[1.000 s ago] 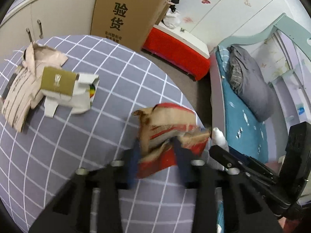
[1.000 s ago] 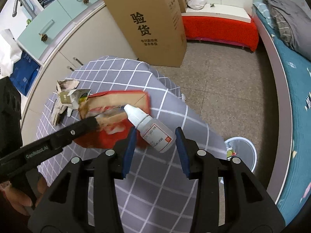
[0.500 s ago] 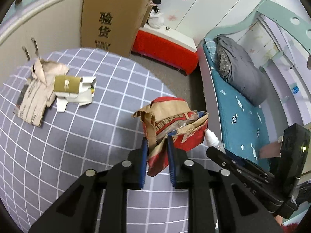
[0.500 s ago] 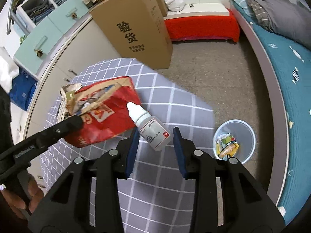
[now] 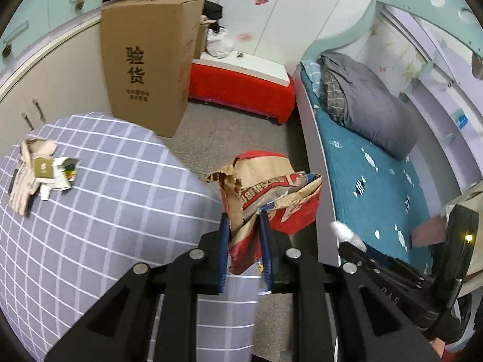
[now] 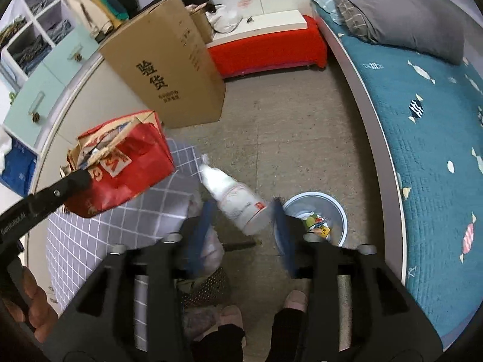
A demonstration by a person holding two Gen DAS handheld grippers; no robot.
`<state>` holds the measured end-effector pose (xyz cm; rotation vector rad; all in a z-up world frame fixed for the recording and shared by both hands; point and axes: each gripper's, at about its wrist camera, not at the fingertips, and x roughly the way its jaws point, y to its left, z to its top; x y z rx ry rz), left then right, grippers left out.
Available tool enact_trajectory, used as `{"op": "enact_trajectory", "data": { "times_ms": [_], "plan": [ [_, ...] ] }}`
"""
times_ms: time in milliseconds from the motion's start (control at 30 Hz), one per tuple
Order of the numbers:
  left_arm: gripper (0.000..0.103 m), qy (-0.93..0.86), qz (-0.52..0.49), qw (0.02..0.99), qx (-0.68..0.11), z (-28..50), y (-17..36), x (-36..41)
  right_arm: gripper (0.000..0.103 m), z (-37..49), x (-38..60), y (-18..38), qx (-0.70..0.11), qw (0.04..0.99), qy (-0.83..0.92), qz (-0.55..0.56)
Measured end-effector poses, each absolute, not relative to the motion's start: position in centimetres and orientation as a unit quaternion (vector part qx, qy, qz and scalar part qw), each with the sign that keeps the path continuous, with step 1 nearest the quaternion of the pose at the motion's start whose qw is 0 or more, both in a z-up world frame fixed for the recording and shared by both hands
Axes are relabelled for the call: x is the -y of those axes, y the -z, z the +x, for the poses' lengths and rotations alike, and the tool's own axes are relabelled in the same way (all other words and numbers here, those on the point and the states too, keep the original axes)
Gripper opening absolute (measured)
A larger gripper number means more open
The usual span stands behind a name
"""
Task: Collect trash
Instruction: 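Carry the red bag and white bottle over the wastebasket, then open both grippers to drop the bag and bottle into the wastebasket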
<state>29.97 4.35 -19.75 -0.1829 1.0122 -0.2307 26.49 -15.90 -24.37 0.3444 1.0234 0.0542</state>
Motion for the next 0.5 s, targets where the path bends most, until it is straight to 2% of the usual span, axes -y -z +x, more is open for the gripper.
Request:
{"op": "enact_trajectory", "data": {
  "times_ms": [500],
  "plan": [
    [0.018,0.154,-0.010,0.841,-0.519,30.4,22.4,5.9,0.064,23.9,22.1,24.3,-0.482,0.855,0.006,0.192]
  ]
}}
